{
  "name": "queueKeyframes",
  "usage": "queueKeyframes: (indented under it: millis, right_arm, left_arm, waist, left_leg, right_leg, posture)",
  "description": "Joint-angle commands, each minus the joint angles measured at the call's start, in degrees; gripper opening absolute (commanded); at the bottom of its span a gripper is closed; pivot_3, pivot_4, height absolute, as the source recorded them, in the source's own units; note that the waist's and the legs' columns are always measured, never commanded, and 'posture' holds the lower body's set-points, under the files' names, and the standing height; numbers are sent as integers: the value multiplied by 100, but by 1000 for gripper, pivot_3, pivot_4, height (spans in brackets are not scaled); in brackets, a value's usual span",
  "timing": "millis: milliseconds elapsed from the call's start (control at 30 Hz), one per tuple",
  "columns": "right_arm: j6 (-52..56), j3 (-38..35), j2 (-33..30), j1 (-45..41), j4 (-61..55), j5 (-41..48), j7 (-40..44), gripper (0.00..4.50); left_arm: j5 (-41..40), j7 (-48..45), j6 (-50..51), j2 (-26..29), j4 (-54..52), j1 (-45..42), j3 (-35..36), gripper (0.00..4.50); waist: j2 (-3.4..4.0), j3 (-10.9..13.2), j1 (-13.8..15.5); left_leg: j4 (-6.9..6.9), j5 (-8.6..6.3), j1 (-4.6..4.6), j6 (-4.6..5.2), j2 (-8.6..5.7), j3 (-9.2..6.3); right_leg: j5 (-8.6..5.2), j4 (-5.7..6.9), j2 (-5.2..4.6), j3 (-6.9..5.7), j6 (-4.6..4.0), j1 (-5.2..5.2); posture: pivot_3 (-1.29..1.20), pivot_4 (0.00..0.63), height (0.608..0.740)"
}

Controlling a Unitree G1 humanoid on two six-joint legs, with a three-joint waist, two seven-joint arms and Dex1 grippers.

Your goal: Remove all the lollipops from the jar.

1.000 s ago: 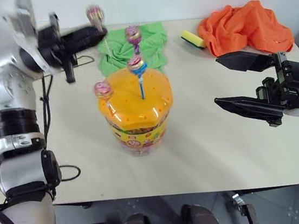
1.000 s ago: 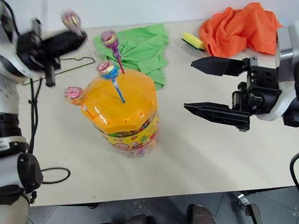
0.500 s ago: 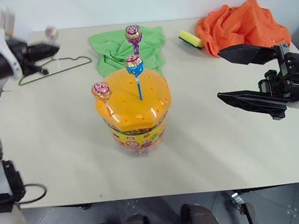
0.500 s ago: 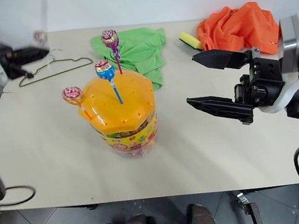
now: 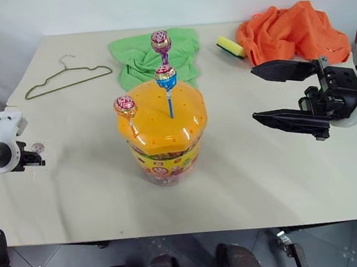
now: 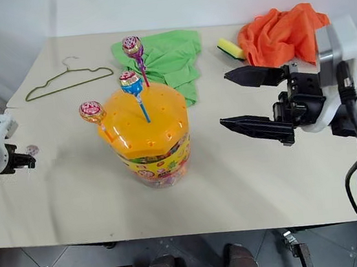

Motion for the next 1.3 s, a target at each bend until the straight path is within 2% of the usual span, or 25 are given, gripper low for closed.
queueKeyframes:
  millis: [33, 100, 133, 267, 400, 567, 633, 700, 767, 833, 967, 1133, 1300]
  right_arm:
    - [-113, -58, 34, -137, -5, -17, 65, 4500]
    - [-103, -52, 52, -156, -4, -32, 72, 4500]
    - [-102, -54, 57, -159, -6, -42, 77, 4500]
    - [-73, -94, 29, -179, 0, -31, 97, 4500]
    - [-119, -142, -56, -196, 98, -128, 198, 4500]
    - [-150, -170, -144, -323, 279, -257, 346, 4500]
    - [-163, -163, -147, -373, 336, -306, 397, 4500]
    - [-161, -161, -138, -406, 364, -336, 423, 4500]
    - [-171, -164, -121, -396, 362, -368, 425, 4500]
    - [-172, -186, -109, -340, 327, -373, 405, 4500]
    - [-152, -221, -112, -267, 248, -340, 388, 4500]
    - [-34, -356, -159, -83, 26, -189, 293, 4500]
    - [151, -509, -355, 305, -178, -49, 395, 4500]
  left_arm:
    - [191, 55, -14, 104, 134, -104, -152, 16]
    - [173, 28, -16, 48, 231, -175, -184, 16]
    - [141, 21, -20, 10, 257, -199, -147, 501]
    - [37, -105, 122, 35, 66, -272, -132, 1610]
    - [-86, -327, 279, 231, -511, -303, -194, 2887]
    - [-482, -840, 257, 627, -1362, -484, 78, 4480]
    - [-757, -1126, -61, 715, -1671, -405, 395, 4480]
    - [-1249, -1600, -591, 673, -2044, -173, 1025, 4480]
    - [-1767, -1876, -1722, 167, -2463, 257, 2188, 4480]
    - [-2081, -2019, -2277, -180, -2558, 550, 2809, 4480]
    - [-2372, -2349, -2704, -304, -2540, 896, 2946, 4480]
    - [-3134, -3999, -4136, -829, -2263, 935, 3089, 4480]
    - [-3312, -4957, -4542, -853, -2074, 951, 2711, 4480]
  waist:
    - [0, 0, 1]
    - [0, 0, 4]
    - [-1, 0, 8]
    - [-1, -1, 6]
    - [-2, -1, 0]
    - [-4, 1, -5]
    - [-4, 1, -5]
    - [-4, 1, -4]
    - [-3, 1, 2]
    - [-4, 1, 15]
    - [-4, 1, -9]
    - [-4, 1, 14]
    - [-4, 1, 1]
  left_leg:
    - [0, 0, 0, 0, 0, 0]
    - [0, 0, 0, 0, 0, 0]
    - [0, 0, 0, 0, 0, 0]
    - [1, 0, 0, 0, 0, 0]
    - [1, 0, 0, 0, 0, 1]
    - [1, 0, -1, 0, 1, 1]
    - [1, 0, -1, 0, 2, 2]
    - [0, 0, 0, 0, 3, 3]
    - [2, -1, 0, -1, 4, 3]
    - [11, -1, -1, 0, 5, -1]
    - [16, -1, -6, 0, 3, -1]
    - [16, -1, -5, 0, 2, 3]
    - [16, -1, -6, 0, -1, 5]
  right_leg:
    - [0, 0, 0, 0, 0, 0]
    - [0, 0, 0, 0, 0, 0]
    - [0, 0, 0, 0, 0, -1]
    - [0, 1, 0, 0, 0, 0]
    - [0, 1, 0, 0, 0, -1]
    - [0, 2, 0, 1, 0, -3]
    - [0, 2, 0, 3, 0, -3]
    - [0, 2, -1, 4, -1, -5]
    - [-1, 2, -2, 3, -1, -5]
    - [-1, 11, -8, 2, -2, -3]
    - [-1, 9, -6, -3, -2, -4]
    - [-1, 11, -6, -2, -2, -5]
    - [-1, 10, -6, -2, -2, -4]
  posture:
    - [0, 150, 740]
    - [0, 150, 740]
    - [0, 150, 740]
    - [0, 150, 740]
    - [0, 150, 740]
    - [0, 150, 740]
    - [0, 150, 740]
    - [0, 150, 740]
    - [0, 150, 740]
    - [0, 150, 740]
    - [0, 150, 740]
    - [0, 150, 740]
    - [0, 150, 740]
